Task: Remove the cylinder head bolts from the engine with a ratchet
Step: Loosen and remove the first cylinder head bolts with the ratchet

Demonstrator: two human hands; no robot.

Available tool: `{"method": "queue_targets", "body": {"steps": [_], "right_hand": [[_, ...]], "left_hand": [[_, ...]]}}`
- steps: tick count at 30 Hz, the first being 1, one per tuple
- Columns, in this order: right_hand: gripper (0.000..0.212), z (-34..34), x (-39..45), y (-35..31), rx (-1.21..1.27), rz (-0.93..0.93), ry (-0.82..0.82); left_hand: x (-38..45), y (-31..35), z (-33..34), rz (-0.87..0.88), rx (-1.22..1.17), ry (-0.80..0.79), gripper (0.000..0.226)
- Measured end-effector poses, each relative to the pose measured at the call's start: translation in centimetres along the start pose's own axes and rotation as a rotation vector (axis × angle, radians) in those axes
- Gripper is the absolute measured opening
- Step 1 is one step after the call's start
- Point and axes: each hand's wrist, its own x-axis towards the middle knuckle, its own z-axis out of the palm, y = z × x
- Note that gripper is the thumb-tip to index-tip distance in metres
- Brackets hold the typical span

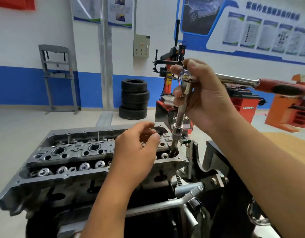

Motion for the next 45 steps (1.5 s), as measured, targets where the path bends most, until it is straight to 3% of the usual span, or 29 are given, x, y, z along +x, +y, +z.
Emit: {"method": "queue_targets", "body": {"steps": [2, 7, 9, 13, 16, 21, 23, 26, 28, 30, 32, 35, 38, 41, 45], "right_hand": [[0.007, 0.8, -0.3, 0.6, -0.118, -0.13, 0.078], [0.021, 2.1, 0.1, 1.5, -0.365, -0.374, 0.218], [0.022, 2.2, 0.7, 1.4, -0.334, -0.327, 0.165], [0.013, 1.4, 2.0, 0.3, -0.08, -0.051, -0.095], [0.009, 0.6, 2.8, 0.4, 0.023, 0.007, -0.075], [0.011, 0.2, 2.5, 1.7, -0.344, -0.417, 0.139], [0.012, -0.2, 2.3, 1.7, -0.419, -0.507, 0.15], [0.004, -0.8, 2.3, 0.9, -0.157, -0.271, -0.051], [0.014, -1.4, 2.5, 0.5, 0.125, -0.05, -0.269], [0.022, -2.0, 2.8, 0.4, 0.277, 0.031, -0.355], [0.02, -2.3, 3.1, 0.7, 0.251, -0.006, -0.287], [0.014, -2.0, 2.4, 1.7, 0.064, -0.215, 0.002], [0.009, 0.2, 1.6, 2.8, -0.091, -0.452, 0.224], [0.003, 2.0, 1.2, 2.7, -0.17, -0.405, 0.114], [0.011, 1.4, 0.8, 1.2, -0.055, -0.182, -0.054]], "left_hand": [[0.3, 0.5, 1.3, -0.001, -0.038, -0.011, 0.022], [2.8, 2.1, 4.4, -0.068, -0.069, -0.176, 0.03], [4.4, 3.2, 5.3, -0.021, -0.151, -0.235, 0.019], [6.9, 3.6, 7.0, -0.009, -0.261, -0.271, 0.014], [7.4, 3.1, 7.7, -0.055, -0.257, -0.266, 0.016], [7.3, 2.8, 9.0, -0.011, -0.246, -0.177, 0.046], [7.0, 2.8, 9.5, 0.028, -0.238, -0.141, 0.046], [6.3, 2.8, 9.1, -0.01, -0.337, -0.21, 0.036], [5.8, 2.8, 8.6, -0.133, -0.447, -0.343, 0.028], [5.5, 2.8, 8.7, -0.213, -0.462, -0.359, 0.023], [5.5, 2.6, 9.2, -0.221, -0.445, -0.284, 0.031], [5.5, 2.4, 10.1, -0.187, -0.413, -0.197, 0.045], [5.2, 2.6, 10.2, -0.109, -0.423, -0.096, 0.032], [4.6, 3.1, 9.2, -0.147, -0.507, -0.079, 0.021], [4.8, 3.0, 8.4, -0.321, -0.466, -0.239, 0.04]]}}
